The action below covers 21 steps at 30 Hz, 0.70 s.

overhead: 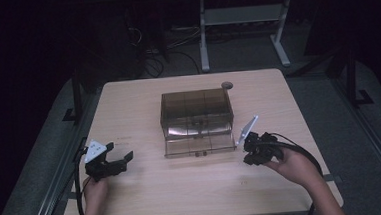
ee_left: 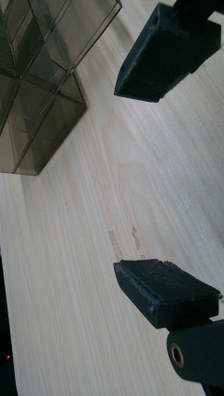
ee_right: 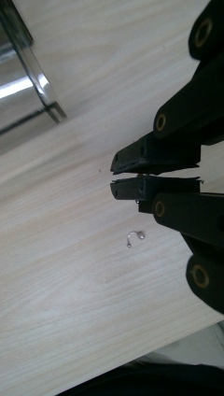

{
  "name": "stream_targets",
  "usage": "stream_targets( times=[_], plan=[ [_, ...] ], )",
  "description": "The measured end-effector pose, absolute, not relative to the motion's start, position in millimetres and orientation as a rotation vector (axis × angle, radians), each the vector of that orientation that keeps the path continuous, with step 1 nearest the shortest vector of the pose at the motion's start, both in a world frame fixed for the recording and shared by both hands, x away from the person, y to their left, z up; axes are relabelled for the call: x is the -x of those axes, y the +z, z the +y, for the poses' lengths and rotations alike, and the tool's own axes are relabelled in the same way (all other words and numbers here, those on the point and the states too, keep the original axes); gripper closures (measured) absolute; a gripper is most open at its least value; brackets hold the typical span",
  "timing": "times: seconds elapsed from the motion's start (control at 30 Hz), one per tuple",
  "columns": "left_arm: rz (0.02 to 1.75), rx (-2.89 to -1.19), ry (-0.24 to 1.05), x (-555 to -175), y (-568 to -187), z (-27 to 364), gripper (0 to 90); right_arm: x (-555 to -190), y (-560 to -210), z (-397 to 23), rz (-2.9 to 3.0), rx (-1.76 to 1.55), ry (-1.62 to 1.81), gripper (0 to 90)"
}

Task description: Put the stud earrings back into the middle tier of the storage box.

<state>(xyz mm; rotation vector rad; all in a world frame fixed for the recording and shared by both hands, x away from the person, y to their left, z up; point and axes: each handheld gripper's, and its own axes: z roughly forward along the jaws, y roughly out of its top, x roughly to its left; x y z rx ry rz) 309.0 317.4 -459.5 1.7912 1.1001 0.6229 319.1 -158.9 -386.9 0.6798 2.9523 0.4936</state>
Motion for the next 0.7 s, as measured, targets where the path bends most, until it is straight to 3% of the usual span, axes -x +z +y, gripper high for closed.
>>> stream_targets(
  times=[0.7],
  plan=[
    [1.093,-1.794,0.626,-309.6,-459.5,318.0,12.8,-348.7,-367.4,-137.6,2.937,-0.650,0.537,84.8]
  ],
)
